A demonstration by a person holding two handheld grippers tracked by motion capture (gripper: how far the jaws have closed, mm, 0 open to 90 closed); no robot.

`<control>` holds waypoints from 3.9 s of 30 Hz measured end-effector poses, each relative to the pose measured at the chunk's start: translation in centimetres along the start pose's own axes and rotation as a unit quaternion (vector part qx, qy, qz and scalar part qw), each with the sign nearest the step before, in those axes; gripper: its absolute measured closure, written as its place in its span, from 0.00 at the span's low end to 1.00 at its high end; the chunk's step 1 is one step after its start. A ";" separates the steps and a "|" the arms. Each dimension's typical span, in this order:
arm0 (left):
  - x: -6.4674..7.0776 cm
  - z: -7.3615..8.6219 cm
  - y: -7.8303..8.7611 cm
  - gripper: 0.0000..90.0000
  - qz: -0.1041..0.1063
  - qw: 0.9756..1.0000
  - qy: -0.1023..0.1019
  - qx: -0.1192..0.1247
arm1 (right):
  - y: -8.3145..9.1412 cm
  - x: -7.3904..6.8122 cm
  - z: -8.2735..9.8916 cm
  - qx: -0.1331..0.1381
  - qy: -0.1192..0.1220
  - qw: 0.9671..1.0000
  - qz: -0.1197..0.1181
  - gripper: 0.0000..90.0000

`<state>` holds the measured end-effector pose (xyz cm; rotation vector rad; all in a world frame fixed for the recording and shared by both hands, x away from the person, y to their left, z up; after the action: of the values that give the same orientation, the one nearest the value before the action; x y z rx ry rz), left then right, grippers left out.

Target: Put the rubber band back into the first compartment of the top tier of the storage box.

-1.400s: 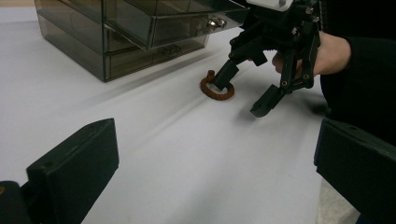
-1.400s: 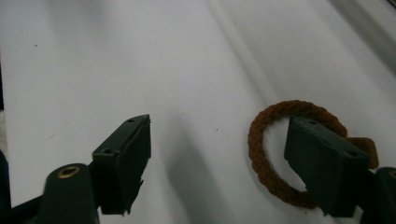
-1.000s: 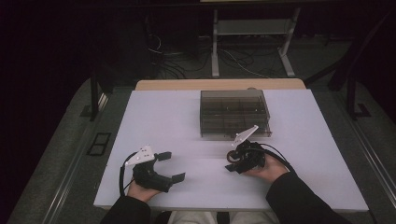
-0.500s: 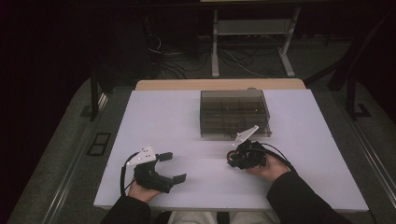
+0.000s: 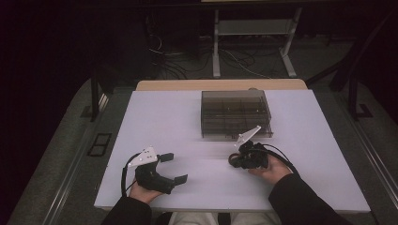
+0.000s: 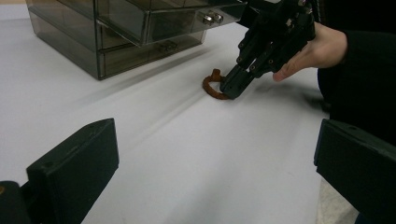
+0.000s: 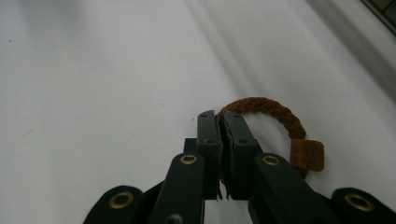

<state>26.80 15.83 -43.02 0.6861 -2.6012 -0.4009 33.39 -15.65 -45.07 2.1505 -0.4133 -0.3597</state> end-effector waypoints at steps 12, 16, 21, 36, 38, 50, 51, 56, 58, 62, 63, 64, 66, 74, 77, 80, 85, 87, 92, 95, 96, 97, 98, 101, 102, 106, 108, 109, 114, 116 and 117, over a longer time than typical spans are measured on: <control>0.0 0.1 -0.1 0.00 -0.002 1.000 -0.003 -0.002 | 1.3 -0.4 -0.4 0.044 -0.032 0.998 -0.034 0.95; -0.1 0.2 -0.1 0.00 -0.005 1.000 -0.004 -0.002 | 1.7 -0.5 -0.5 0.045 -0.034 0.998 -0.034 0.95; -0.2 0.2 -0.1 0.00 -0.012 1.000 -0.004 0.002 | 2.3 -0.7 -0.5 0.046 -0.037 0.998 -0.034 0.95; -0.6 0.3 -0.2 0.00 -0.026 1.000 -0.006 0.007 | 4.2 -1.3 -2.1 0.060 -0.032 0.997 -0.041 0.95; -0.6 0.3 -0.1 0.00 -0.026 1.000 -0.006 0.008 | 4.4 -1.3 -2.3 0.062 -0.031 0.997 -0.041 0.95; -0.6 0.3 -0.2 0.00 -0.026 1.000 -0.007 0.006 | 5.9 -1.3 -3.2 0.071 -0.020 0.996 -0.043 0.95; -0.6 0.3 -0.2 0.00 -0.026 1.000 -0.007 0.007 | 6.0 -1.4 -3.2 0.071 -0.021 0.996 -0.045 0.95; -0.6 0.3 -0.2 0.00 -0.025 1.000 -0.009 0.007 | 6.7 -1.4 -3.7 0.071 -0.014 0.996 -0.045 0.95; -0.6 0.3 -0.2 0.00 -0.025 1.000 -0.009 0.007 | 6.8 -1.5 -3.8 0.072 -0.013 0.996 -0.044 0.95; -0.6 0.3 -0.1 0.00 -0.025 1.000 -0.008 0.007 | 7.1 -1.6 -4.1 0.070 -0.009 0.997 -0.044 0.95; -0.6 0.3 -0.1 0.00 -0.026 1.000 -0.008 0.007 | 7.2 -1.6 -4.2 0.069 -0.008 0.997 -0.044 0.95; -0.6 0.3 -0.1 0.00 -0.025 1.000 -0.008 0.007 | 7.2 -1.7 -4.3 0.068 -0.006 0.997 -0.045 0.95; -0.6 0.3 -0.2 0.00 -0.024 1.000 -0.009 0.006 | 7.4 -1.8 -4.6 0.067 -0.001 0.997 -0.042 0.95; -0.6 0.3 -0.2 0.00 -0.024 1.000 -0.008 0.006 | 8.0 -1.7 -5.2 0.068 0.002 0.997 -0.041 0.95; -0.5 0.3 -0.2 0.00 -0.024 1.000 -0.009 0.005 | 8.3 -1.6 -5.6 0.067 0.008 0.997 -0.037 0.95; -0.6 0.3 -0.2 0.00 -0.024 1.000 -0.008 0.006 | 8.5 -1.5 -6.0 0.069 0.011 0.997 -0.037 0.95; -0.6 0.2 -0.2 0.00 -0.023 1.000 -0.007 0.008 | 8.9 -1.4 -6.7 0.070 0.018 0.997 -0.032 0.95; -0.6 0.2 -0.1 0.00 -0.024 1.000 -0.007 0.008 | 9.0 -1.3 -6.9 0.071 0.019 0.997 -0.033 0.95; -0.6 0.2 -0.1 0.00 -0.023 1.000 -0.008 0.007 | 9.1 -1.0 -7.5 0.074 0.022 0.997 -0.030 0.95; -0.6 0.2 -0.1 0.00 -0.024 1.000 -0.008 0.008 | 9.2 -0.9 -7.8 0.074 0.021 0.997 -0.029 0.95; -0.6 0.2 -0.1 0.00 -0.024 1.000 -0.008 0.008 | 9.2 -0.8 -8.0 0.073 0.026 0.997 -0.027 0.95; -0.6 0.2 -0.1 0.00 -0.024 1.000 -0.008 0.008 | 9.2 -0.7 -8.1 0.073 0.025 0.997 -0.026 0.95; -0.6 0.2 -0.1 0.00 -0.023 1.000 -0.007 0.008 | 9.2 -0.7 -8.1 0.073 0.025 0.997 -0.026 0.95; -0.6 0.2 -0.1 0.00 -0.023 1.000 -0.007 0.008 | 9.3 -0.5 -8.4 0.076 0.024 0.997 -0.025 0.95; -0.6 0.2 -0.1 0.00 -0.023 1.000 -0.007 0.008 | 9.3 -0.4 -8.5 0.077 0.025 0.996 -0.023 0.95; -0.6 0.2 -0.1 0.00 -0.023 1.000 -0.007 0.009 | 9.6 0.0 -9.1 0.080 0.024 0.996 -0.020 0.95; -0.6 0.2 -0.1 0.00 -0.023 1.000 -0.007 0.009 | 9.6 0.0 -9.3 0.080 0.023 0.996 -0.021 0.95; -0.6 0.2 -0.1 0.00 -0.022 1.000 -0.006 0.009 | 9.7 0.1 -9.4 0.080 0.025 0.996 -0.018 0.95; -0.6 0.2 -0.1 0.00 -0.022 1.000 -0.006 0.010 | 9.8 0.3 -10.0 0.081 0.022 0.996 -0.017 0.95; -0.6 0.2 -0.1 0.00 -0.022 1.000 -0.006 0.010 | 9.8 0.4 -10.2 0.081 0.023 0.996 -0.017 0.95; -0.6 0.2 -0.1 0.00 -0.021 1.000 -0.006 0.010 | 9.8 0.4 -10.3 0.083 0.022 0.996 -0.018 0.95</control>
<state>27.22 16.10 -43.46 0.7496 -2.6088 -0.3933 36.33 -13.67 -31.29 2.3255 -0.3919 -0.3060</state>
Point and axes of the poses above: each handheld gripper's, and its own axes: y roughly backward along the jaws, z roughly out of its underside, x roughly to its right, the point moved 2 cm from there along -y, roughly forward along the jaws, and after that the axes turned 4 degrees about y, right-handed, at the moved point
